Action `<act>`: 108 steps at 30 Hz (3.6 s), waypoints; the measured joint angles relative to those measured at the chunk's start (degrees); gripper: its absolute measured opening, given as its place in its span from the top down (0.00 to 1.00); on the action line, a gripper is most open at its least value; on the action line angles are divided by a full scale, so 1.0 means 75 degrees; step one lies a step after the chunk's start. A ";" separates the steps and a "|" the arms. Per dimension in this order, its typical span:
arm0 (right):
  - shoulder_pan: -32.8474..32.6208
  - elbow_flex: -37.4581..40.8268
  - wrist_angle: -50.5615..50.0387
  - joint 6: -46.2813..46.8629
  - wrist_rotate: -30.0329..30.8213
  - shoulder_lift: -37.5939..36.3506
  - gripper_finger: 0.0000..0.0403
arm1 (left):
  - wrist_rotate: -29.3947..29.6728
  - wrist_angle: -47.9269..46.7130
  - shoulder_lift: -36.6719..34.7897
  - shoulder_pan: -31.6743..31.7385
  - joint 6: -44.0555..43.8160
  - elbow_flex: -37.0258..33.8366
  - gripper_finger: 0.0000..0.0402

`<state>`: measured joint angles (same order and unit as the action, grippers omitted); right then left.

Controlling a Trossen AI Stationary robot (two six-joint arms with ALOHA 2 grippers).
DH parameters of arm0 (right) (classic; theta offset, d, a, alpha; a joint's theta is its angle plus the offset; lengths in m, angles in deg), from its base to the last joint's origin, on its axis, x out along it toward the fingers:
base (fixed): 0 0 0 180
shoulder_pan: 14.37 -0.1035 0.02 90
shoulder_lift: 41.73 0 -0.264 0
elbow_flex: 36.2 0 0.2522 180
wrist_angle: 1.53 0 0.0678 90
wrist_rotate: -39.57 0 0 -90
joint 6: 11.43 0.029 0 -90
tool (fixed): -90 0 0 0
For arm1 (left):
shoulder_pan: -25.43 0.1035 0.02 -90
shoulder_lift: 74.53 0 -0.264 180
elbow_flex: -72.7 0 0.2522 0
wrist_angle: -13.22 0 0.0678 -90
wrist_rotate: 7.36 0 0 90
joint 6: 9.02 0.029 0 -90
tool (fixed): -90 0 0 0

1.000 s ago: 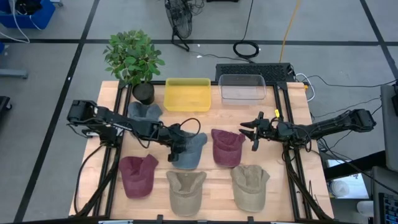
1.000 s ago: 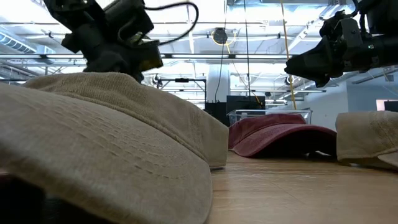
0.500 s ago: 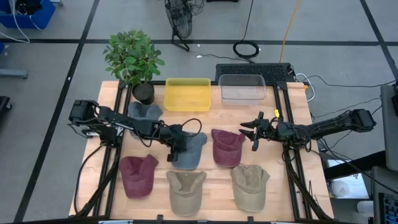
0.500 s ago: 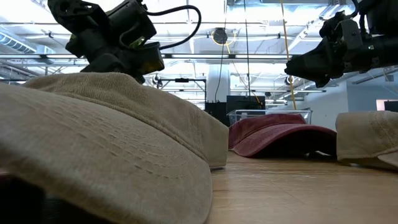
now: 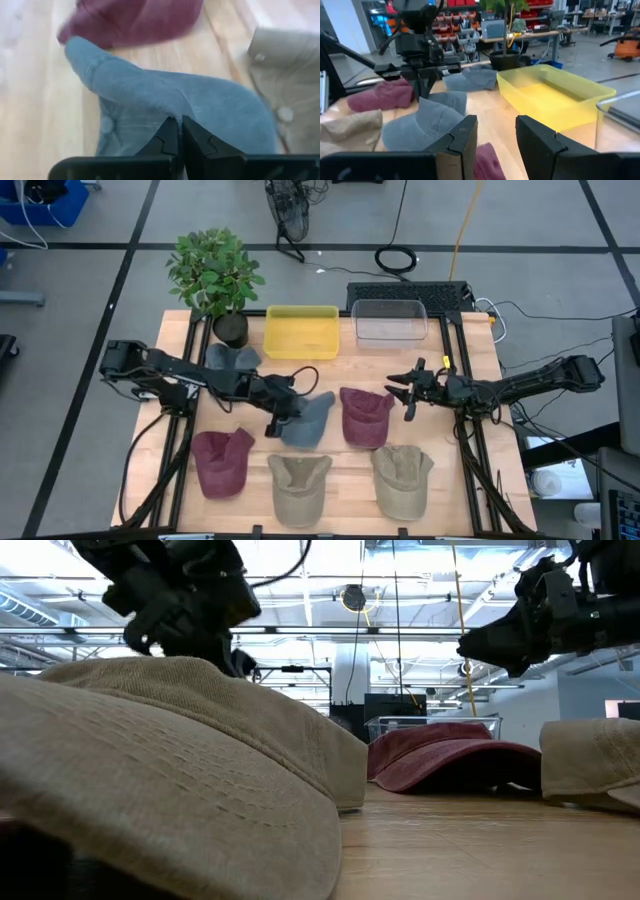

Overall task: Pick & Place hat
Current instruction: Put the right blue cap into the transparent bin

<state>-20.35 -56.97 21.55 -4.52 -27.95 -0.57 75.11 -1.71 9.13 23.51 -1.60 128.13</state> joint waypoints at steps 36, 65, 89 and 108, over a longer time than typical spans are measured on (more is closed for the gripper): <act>-0.0117 -0.0155 0.3863 -0.1498 -0.1201 0.1096 0.69 | 0.0434 0.2739 -0.0881 0.0377 -0.1093 0.0365 0.99; -0.0638 -0.0893 0.1777 -0.2781 -0.0794 0.0983 0.49 | -0.0028 0.0906 0.2253 0.0354 -0.0749 0.3687 0.97; 0.0009 -0.4839 -0.4364 -0.1198 -0.1711 0.3034 0.53 | -0.0405 0.0640 0.2649 0.0237 -0.0405 0.4097 0.98; 0.0470 -0.4951 -0.4996 -0.0387 -0.3445 0.3538 0.62 | -0.0411 0.0362 0.2649 0.0185 -0.0228 0.4097 0.98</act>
<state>-16.82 -94.11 -15.93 -7.42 -53.78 25.97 72.02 1.01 28.99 24.89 -3.30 158.87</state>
